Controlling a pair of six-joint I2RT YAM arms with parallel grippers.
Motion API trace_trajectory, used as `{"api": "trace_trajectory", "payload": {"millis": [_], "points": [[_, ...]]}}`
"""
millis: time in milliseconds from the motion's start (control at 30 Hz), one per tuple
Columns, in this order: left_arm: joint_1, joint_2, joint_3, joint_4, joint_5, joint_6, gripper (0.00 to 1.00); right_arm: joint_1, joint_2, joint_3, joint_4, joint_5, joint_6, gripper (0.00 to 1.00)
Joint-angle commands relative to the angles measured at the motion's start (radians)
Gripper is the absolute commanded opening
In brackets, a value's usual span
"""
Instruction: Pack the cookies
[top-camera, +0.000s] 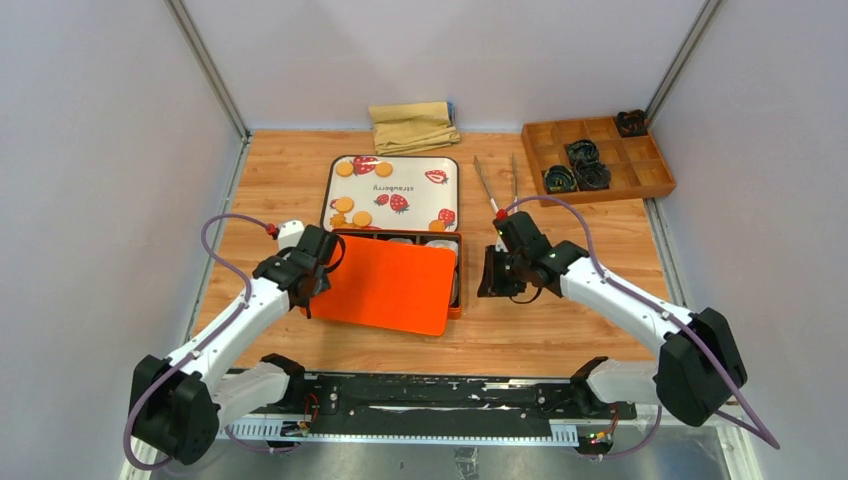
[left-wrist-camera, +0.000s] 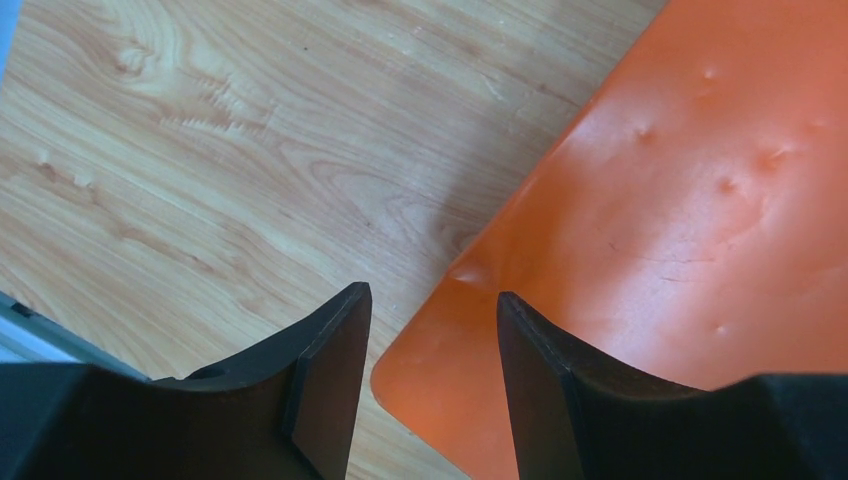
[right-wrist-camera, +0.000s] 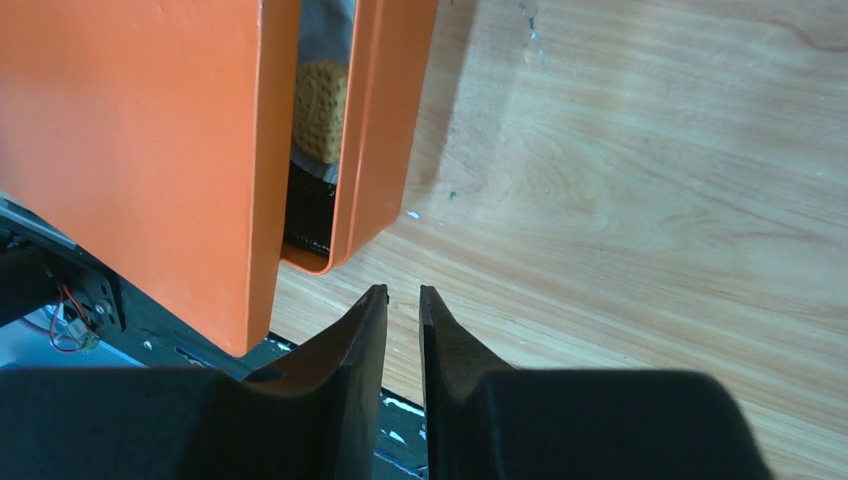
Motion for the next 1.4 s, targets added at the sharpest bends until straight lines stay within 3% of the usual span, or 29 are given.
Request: {"api": "trace_trajectory", "payload": {"millis": [0, 300, 400, 567, 667, 733, 867, 1067, 1367], "points": [[0.004, -0.025, -0.006, 0.055, 0.047, 0.007, 0.56, 0.041, 0.033, -0.027, -0.029, -0.01, 0.019, 0.23], [0.002, 0.011, -0.001, 0.18, 0.137, 0.041, 0.56, 0.075, 0.062, 0.006, -0.023, 0.024, 0.003, 0.21], [0.002, 0.002, 0.01, 0.211, 0.138, 0.055, 0.56, 0.121, 0.027, 0.049, -0.066, 0.091, -0.02, 0.16], [0.002, -0.049, 0.079, 0.136, 0.063, 0.035, 0.56, 0.284, -0.014, 0.181, -0.166, 0.181, -0.123, 0.13], [0.002, -0.099, 0.146, 0.018, -0.114, -0.026, 0.55, 0.393, -0.017, 0.25, -0.184, 0.16, -0.173, 0.13], [0.006, -0.114, 0.186, -0.059, -0.202, -0.051, 0.55, 0.436, 0.01, 0.285, -0.188, 0.108, -0.207, 0.09], [0.065, -0.125, 0.182, -0.099, -0.19, -0.08, 0.55, 0.499, 0.09, 0.345, -0.202, -0.016, -0.275, 0.01], [0.175, -0.106, 0.193, -0.06, -0.137, -0.063, 0.55, 0.571, 0.22, 0.375, -0.209, -0.075, -0.358, 0.0], [0.186, -0.063, 0.166, -0.014, -0.109, -0.035, 0.55, 0.638, 0.445, 0.514, -0.281, -0.078, -0.455, 0.0]]}}
